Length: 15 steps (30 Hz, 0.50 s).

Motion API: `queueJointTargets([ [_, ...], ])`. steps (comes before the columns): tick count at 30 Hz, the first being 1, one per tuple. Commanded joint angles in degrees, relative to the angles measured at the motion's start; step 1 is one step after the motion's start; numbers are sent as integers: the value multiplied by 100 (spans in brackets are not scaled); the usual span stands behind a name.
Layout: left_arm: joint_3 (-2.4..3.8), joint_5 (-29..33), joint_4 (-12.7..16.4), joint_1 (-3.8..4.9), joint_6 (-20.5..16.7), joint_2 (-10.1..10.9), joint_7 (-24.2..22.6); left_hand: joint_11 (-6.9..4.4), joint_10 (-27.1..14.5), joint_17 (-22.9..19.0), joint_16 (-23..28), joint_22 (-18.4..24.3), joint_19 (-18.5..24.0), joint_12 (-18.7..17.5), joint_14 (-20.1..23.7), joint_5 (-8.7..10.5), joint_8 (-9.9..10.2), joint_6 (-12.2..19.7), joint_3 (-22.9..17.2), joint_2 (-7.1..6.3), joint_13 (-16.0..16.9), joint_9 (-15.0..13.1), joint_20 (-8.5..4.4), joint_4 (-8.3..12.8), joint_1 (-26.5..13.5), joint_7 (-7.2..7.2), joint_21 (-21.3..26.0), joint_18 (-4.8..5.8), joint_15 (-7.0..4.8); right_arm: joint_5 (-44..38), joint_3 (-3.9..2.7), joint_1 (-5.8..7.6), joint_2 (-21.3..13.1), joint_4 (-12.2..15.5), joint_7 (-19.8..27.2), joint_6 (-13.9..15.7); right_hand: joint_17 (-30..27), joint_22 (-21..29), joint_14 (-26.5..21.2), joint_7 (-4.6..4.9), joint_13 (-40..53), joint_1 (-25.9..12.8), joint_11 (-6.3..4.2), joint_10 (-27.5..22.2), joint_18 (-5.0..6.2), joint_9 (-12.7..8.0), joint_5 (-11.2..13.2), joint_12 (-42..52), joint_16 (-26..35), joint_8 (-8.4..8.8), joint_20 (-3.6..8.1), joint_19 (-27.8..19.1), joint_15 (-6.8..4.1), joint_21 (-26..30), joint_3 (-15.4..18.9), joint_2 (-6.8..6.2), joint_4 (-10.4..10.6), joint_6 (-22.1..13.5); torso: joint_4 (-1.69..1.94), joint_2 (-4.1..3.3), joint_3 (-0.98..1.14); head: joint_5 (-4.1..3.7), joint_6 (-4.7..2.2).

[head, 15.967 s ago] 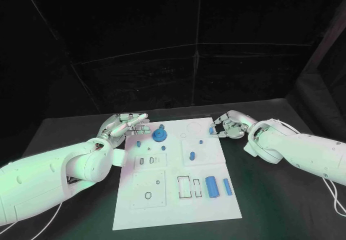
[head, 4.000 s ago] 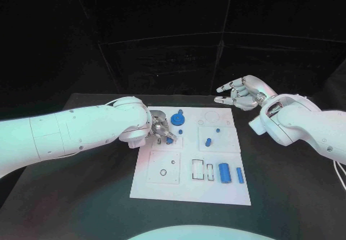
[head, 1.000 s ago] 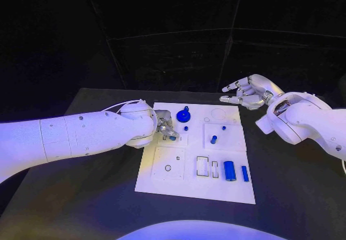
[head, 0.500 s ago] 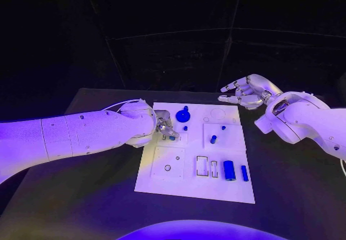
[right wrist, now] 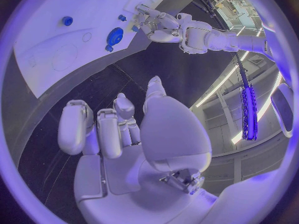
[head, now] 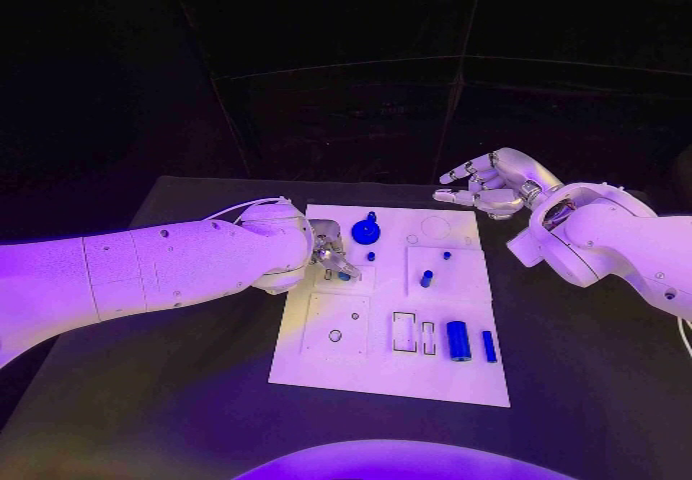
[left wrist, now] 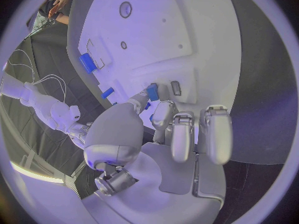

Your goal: Assemble the parts on the task board

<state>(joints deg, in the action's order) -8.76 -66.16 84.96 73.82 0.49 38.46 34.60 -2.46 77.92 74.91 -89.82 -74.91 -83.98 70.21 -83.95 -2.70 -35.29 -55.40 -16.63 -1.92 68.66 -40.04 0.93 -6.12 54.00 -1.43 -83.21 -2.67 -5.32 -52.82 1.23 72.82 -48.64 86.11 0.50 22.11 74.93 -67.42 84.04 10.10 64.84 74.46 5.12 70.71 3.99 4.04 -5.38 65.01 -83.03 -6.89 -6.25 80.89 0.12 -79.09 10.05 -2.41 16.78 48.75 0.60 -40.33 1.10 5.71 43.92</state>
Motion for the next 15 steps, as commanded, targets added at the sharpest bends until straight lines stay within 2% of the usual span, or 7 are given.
queueJointTargets([
  [1, -10, 48, 3, -10, 22, -20, 51, -6, 68, 1509, -18, -491, -124, 40, -605, 4, -31, -38, 103, 30, 29, -17, -29, -57, -62, 17, -28, 30, -39, 3, -3, 11, 11, 0, 42, 13, 454, 13, 335, 1, -15, -94, -4, -53, 47, -3, 38, 8, 32, -35, -2, -43, 25, 38, 24, -9, 9, -41, 0, -2, 0, -5, -10],
  [5, -9, 50, 8, -10, -16, -42, 50, -13, 86, 1509, -18, -506, -133, 64, -605, 2, -38, -47, 149, 56, 53, -25, -34, -81, -63, 24, -37, 33, -43, 3, -3, 11, 23, -8, 38, 15, 440, 32, 331, 3, -22, -194, -1, -61, 51, -3, 44, 11, 45, -45, -5, -51, 28, 49, 20, -10, 13, -48, -3, -2, 7, 0, -7],
  [11, -8, 51, 4, -8, -21, -57, 54, -22, 106, 1509, -18, -530, -147, 90, -605, 2, -43, -50, 286, 112, 78, -41, -44, -173, -114, 33, -50, 38, -54, 3, -3, 10, 34, -18, 42, 10, 428, 51, 328, 5, -34, -281, 1, -73, 54, -3, 36, 9, 56, -54, -7, -59, 30, 61, 10, -4, 13, -55, -2, -1, 5, -14, -7],
  [15, -8, 51, -15, -6, -24, -70, 56, -27, 113, 1509, -18, -541, -153, 99, -605, 1, -46, -51, 359, 139, 87, -50, -49, -224, -140, 38, -56, 40, -59, 14, -2, 10, 39, -25, 56, 10, 407, 89, 321, 8, -67, -384, 4, -106, 61, -3, -48, -14, 74, -64, -9, -76, 33, 83, -8, 21, 11, -65, 0, -4, 5, -17, -12],
])
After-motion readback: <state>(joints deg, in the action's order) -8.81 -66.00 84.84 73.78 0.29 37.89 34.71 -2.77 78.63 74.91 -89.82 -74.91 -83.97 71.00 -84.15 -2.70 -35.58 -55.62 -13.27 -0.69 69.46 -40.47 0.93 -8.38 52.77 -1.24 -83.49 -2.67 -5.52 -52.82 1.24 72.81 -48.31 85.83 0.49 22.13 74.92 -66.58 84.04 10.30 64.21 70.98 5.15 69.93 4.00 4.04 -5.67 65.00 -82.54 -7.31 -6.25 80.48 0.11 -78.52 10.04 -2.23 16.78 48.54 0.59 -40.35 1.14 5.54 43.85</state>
